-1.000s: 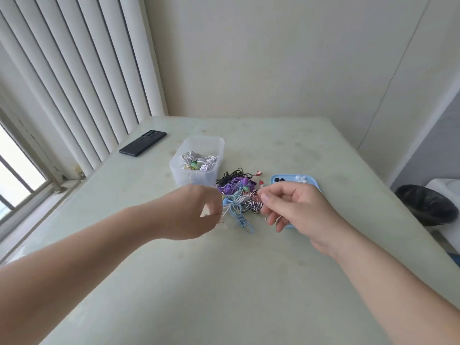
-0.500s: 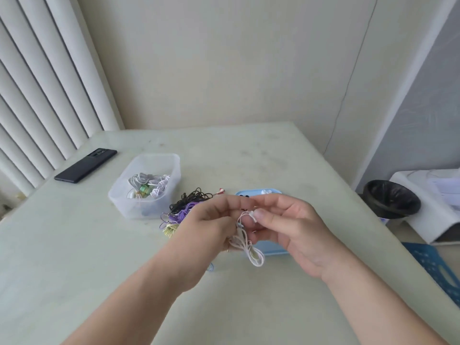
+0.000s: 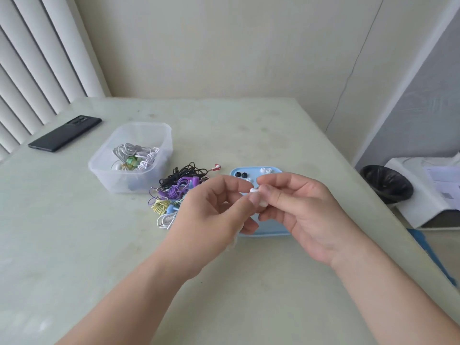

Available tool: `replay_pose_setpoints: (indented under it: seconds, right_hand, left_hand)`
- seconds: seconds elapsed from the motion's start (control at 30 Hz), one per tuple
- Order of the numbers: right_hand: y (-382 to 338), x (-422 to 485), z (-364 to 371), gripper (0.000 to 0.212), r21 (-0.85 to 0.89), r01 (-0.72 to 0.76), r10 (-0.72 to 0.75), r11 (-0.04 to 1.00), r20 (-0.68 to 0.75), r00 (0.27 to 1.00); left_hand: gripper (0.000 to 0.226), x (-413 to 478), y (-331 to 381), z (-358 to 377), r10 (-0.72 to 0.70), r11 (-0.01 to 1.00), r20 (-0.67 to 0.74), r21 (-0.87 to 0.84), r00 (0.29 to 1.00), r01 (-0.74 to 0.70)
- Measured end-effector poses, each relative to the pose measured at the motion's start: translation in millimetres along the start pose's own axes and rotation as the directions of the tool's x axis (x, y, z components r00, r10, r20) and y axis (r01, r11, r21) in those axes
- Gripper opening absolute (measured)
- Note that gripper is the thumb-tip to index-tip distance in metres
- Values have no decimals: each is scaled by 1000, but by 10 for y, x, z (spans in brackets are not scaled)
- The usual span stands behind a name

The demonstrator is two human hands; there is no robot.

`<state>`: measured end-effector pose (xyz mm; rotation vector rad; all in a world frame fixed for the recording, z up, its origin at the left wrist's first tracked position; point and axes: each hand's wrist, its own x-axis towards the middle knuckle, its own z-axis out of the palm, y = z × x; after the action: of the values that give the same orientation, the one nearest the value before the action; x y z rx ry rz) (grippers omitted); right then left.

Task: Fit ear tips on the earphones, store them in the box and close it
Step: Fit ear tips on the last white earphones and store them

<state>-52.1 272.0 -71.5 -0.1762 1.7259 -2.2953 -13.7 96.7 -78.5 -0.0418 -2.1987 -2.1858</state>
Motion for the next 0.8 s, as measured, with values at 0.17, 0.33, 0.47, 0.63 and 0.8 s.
replay_pose_setpoints:
  seconds: [0.17, 0.33, 0.47, 0.63, 0.8]
  right_hand:
    - [38, -55, 51, 24, -12, -2, 1, 1000, -38, 999]
    - [40, -99, 45, 16, 13, -21, 21, 1000, -27, 999]
    - [6, -131, 39, 26, 72, -32, 31, 997, 22, 999]
    - [46, -83, 55, 26, -40, -32, 32, 999, 1, 999]
    - [101, -94, 66, 16, -213, 1, -4, 977, -12, 1000]
  left_hand:
    - [8, -30, -19, -6, 21, 997, -10, 71, 1000, -20]
    - [8, -39, -53, 7, 55, 994, -53, 100, 997, -50]
    - [8, -33, -58, 16, 83, 992, -78, 102, 994, -75]
    - [9, -31, -58, 20, 110, 988, -125, 119, 986, -95]
    - [10, -42, -74, 43, 138, 979, -82, 159, 987, -124]
